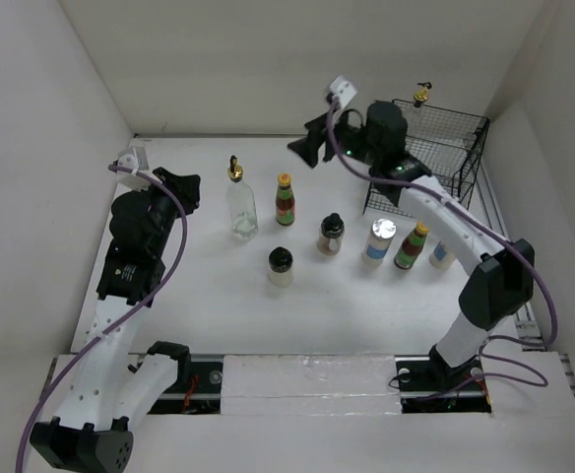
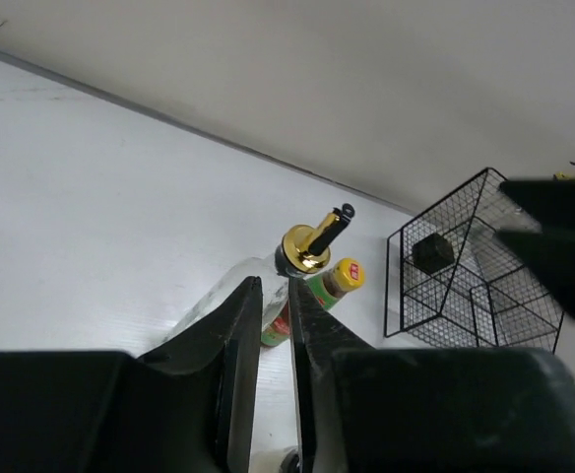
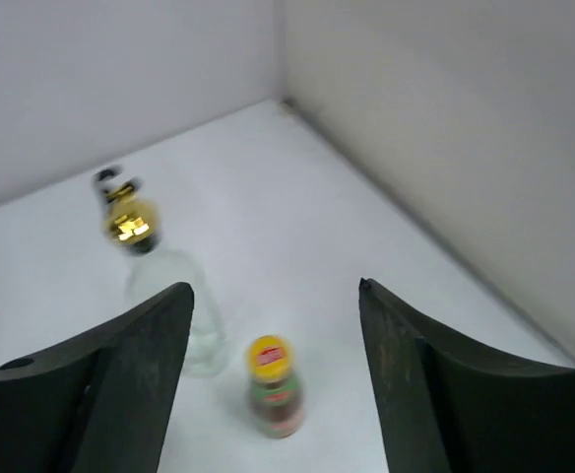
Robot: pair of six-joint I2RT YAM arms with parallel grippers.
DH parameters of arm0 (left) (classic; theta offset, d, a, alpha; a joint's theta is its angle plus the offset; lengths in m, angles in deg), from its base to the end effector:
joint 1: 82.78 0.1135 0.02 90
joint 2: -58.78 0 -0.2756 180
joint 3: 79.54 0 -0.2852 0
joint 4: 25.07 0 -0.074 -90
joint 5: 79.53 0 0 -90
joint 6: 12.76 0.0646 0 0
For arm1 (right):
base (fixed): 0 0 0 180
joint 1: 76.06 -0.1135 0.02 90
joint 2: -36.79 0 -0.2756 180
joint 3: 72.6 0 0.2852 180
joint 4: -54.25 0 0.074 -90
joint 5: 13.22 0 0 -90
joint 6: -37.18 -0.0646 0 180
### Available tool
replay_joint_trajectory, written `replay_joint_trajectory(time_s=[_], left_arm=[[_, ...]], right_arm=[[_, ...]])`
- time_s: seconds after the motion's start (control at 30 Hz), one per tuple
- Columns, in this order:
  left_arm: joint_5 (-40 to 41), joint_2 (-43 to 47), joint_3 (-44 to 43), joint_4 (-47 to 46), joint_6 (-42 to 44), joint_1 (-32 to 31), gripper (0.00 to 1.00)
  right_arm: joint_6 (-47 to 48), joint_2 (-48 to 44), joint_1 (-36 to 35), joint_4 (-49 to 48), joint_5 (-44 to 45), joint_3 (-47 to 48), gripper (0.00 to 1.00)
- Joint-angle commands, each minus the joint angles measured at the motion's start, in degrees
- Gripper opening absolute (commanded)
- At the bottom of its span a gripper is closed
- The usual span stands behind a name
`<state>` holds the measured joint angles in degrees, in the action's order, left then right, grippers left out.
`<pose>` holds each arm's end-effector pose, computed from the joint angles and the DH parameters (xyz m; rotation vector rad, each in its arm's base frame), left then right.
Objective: Organize the condiment bottles
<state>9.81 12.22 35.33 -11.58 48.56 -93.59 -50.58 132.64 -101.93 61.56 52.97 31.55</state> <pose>0.2345 -0.0455 0.4167 -0.2248 1.4910 -0.5649 0.4056 0.2257 0.4311 -0.7017 1.4284 0.6453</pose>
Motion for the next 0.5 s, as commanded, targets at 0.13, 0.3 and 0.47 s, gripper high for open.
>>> replay_joint_trajectory(time_s=[0.13, 0.3, 0.47], left_arm=[[3.92, 1.13, -1.68, 0.41, -1.11, 0.61, 0.23], [3.39, 1.13, -1.68, 0.41, -1.11, 0.61, 0.29], [2.78, 1.74, -1.68, -0.11, -1.11, 0.61, 0.31]], right_arm=[[7.34, 4.23, -10.34, -2.01, -9.94, -1.85, 0.85], [7.25, 11.27, -12.1, -2.01, -10.46, 3.96, 0.85], [6.55, 16.37, -14.38, -2.54, -8.71, 8.71, 0.85]])
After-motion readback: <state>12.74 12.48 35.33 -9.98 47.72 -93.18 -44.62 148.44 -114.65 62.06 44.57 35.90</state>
